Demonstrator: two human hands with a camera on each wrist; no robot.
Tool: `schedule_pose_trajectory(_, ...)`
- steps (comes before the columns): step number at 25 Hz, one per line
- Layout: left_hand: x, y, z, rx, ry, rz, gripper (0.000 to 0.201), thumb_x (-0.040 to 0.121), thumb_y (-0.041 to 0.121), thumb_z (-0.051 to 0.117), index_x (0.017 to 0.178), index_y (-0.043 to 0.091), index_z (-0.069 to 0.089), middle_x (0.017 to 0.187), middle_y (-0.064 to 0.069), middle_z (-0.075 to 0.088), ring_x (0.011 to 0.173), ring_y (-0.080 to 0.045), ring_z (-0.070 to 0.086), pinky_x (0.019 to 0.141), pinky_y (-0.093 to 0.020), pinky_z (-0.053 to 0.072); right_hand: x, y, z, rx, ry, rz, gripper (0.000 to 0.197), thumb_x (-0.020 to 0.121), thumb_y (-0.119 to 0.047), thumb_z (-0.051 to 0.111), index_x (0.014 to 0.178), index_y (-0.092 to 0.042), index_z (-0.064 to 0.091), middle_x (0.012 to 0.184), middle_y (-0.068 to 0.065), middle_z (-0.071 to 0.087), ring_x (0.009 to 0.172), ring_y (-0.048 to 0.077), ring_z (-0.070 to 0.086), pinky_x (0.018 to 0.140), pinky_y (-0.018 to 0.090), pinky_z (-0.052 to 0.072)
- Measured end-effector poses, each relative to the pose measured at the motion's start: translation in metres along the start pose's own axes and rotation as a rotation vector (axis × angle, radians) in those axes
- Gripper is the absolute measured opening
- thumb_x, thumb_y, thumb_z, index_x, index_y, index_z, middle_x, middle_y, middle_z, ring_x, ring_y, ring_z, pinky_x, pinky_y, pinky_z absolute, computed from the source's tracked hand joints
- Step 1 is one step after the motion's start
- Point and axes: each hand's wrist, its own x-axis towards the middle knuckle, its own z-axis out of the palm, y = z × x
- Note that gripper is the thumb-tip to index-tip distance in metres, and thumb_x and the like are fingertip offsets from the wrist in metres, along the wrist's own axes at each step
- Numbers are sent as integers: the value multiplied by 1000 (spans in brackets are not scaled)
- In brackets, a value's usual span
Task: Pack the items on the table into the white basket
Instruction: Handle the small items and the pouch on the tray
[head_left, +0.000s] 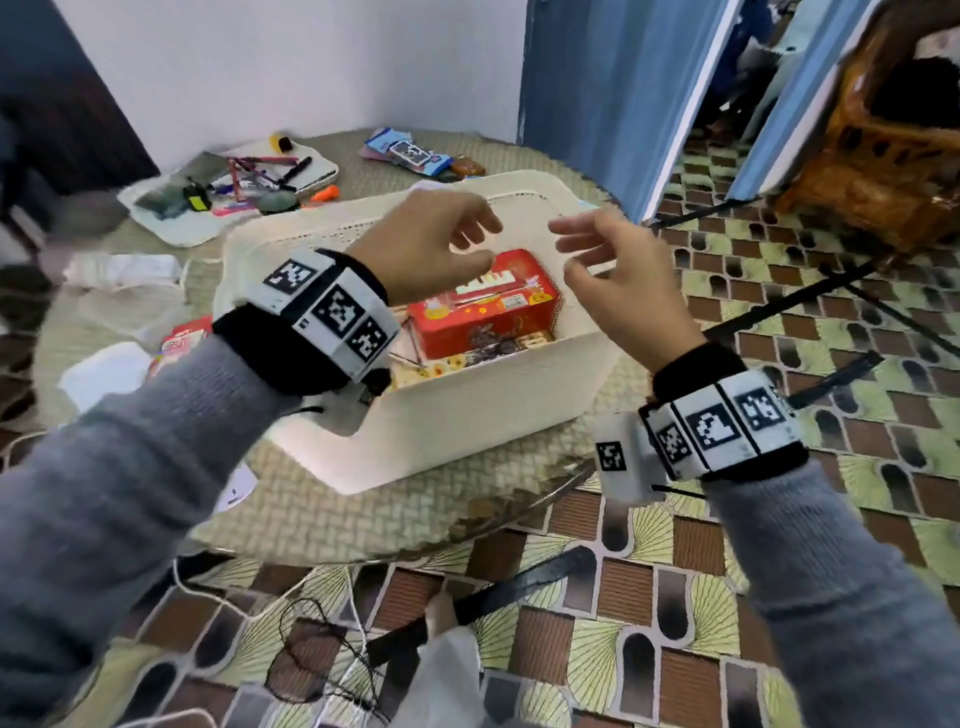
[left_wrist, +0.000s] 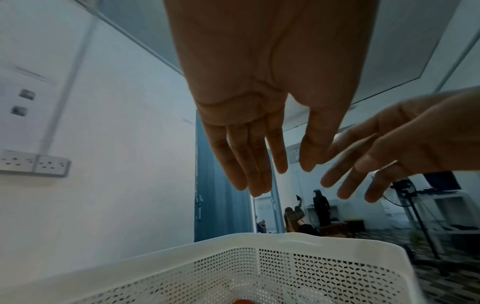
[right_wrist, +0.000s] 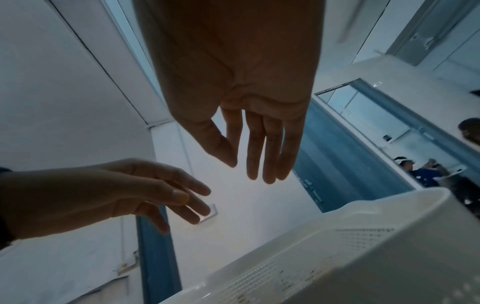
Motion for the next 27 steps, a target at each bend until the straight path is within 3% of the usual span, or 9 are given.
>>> schedule_pose_trajectory(2,-34,2,1,-4,24,-40,30,89,18,61,117,9,62,108,-3,64,97,-14,60,69,-12,43,-16,-6,15,80,-38,-32,33,83,4,53,106,-15,65,99,-1,68,89,8,64,74,21,53)
schedule_pose_trajectory(5,-84,-6,12,-14,64,-87,25,87,15,62,111,9,64,103,-5,68,91,-15,61,64,-2,36,-40,-17,49,177,-147,-82,35,77,10,52,96,-14,67,87,3,71,77,5,66,70,21,53)
schedule_pose_trajectory(9,-162,-26,26,-110,188,-248,24,86,10,63,110,9,64,98,2,64,91,-12,59,67,1,34,-77,-36,97,226,-344,-105,33,80,11,52,96,-14,66,84,-7,67,73,-5,61,64,7,43)
schedule_pose_trajectory(11,-204,-38,29,-159,261,-268,23,85,13,63,108,13,67,98,4,66,90,-4,57,70,-2,37,-99,-41,122,252,-446,-97,31,80,12,52,96,-11,66,85,-7,67,74,-3,61,63,7,42)
schedule_pose_trajectory(14,-262,-58,36,-223,349,-323,23,81,18,60,103,17,70,98,7,68,92,-1,58,72,-11,43,-126,-40,165,231,-598,-112,24,83,5,56,94,-13,69,85,0,68,75,10,63,63,17,48)
schedule_pose_trajectory(17,-319,-86,46,-272,396,-495,19,84,15,63,100,21,69,97,8,69,92,3,60,71,-9,43,-140,-43,220,147,-819,-125,20,88,-4,58,97,-19,68,94,-1,69,84,18,63,75,29,50)
schedule_pose_trajectory(20,-370,-128,50,-324,349,-704,22,87,10,64,105,22,66,102,10,68,93,2,61,73,-13,44,-144,-51,278,125,-960,-168,20,89,-5,56,100,-17,67,100,-2,68,89,9,61,78,23,47)
schedule_pose_trajectory(23,-410,-166,44,-370,334,-830,25,87,13,64,109,25,63,107,12,65,98,3,59,77,-20,47,-145,-65,330,126,-1018,-124,27,87,-2,54,99,-25,63,98,-2,66,88,14,61,74,20,46)
schedule_pose_trajectory(27,-449,-222,14,-445,316,-939,27,88,13,63,113,23,61,109,11,63,101,3,57,74,-9,43,-148,-90,399,116,-1059,-49,26,88,1,55,103,-18,65,83,-4,59,59,-3,50,55,9,37)
